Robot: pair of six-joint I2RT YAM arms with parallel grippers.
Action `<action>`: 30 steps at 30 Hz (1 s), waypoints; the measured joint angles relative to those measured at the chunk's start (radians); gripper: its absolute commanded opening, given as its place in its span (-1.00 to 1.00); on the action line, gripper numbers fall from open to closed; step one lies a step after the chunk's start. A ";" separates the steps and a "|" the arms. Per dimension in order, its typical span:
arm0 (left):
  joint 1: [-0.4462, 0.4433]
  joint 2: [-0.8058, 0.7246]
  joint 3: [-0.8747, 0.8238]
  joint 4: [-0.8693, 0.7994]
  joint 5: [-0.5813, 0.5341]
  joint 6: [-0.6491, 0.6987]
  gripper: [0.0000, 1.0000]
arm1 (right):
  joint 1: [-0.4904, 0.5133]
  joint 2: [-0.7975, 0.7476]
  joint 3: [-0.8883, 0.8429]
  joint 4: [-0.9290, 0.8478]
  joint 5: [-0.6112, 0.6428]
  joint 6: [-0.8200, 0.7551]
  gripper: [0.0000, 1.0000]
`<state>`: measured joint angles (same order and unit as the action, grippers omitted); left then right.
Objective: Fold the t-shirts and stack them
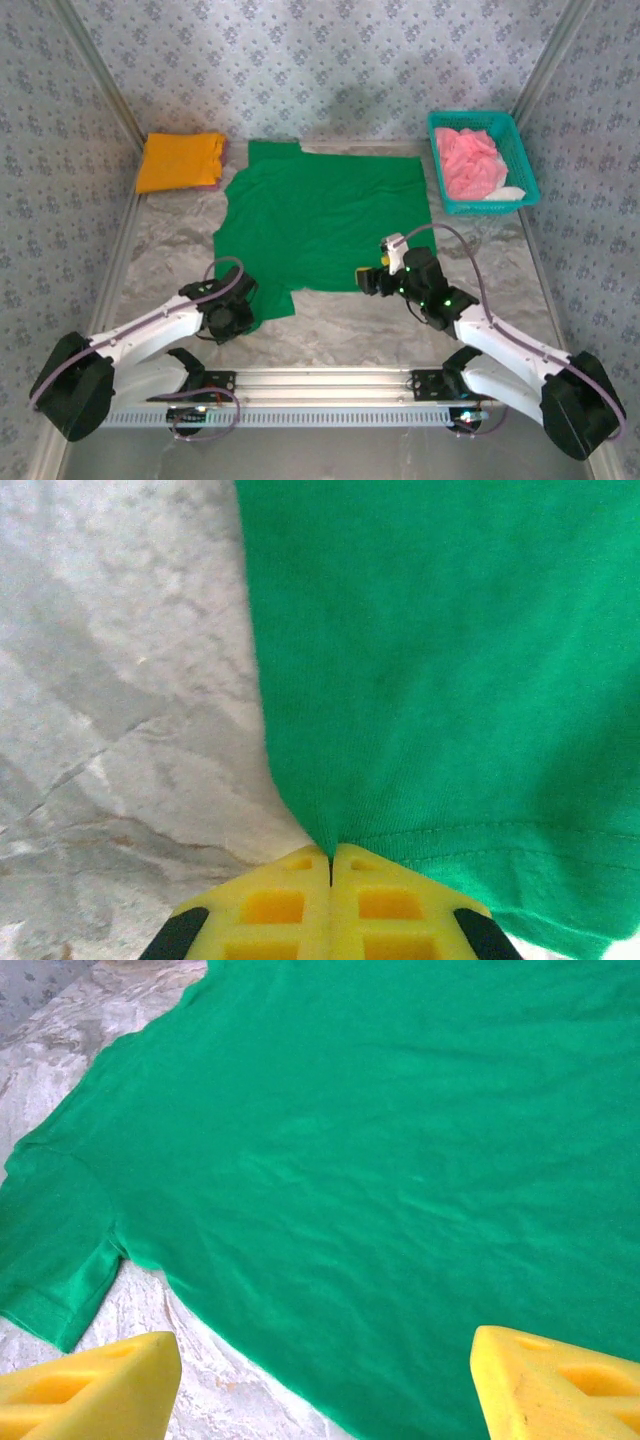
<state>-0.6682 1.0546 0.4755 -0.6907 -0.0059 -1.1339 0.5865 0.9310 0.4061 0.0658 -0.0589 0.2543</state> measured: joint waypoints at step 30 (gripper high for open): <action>0.113 -0.223 -0.010 -0.061 -0.081 0.050 -1.00 | -0.792 0.341 0.172 -0.501 -0.344 0.273 0.15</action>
<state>-0.5552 0.8318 0.4660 -0.7521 -0.0872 -1.0840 -0.2050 1.2720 0.5781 -0.4355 -0.4026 0.5270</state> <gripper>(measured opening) 0.047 0.588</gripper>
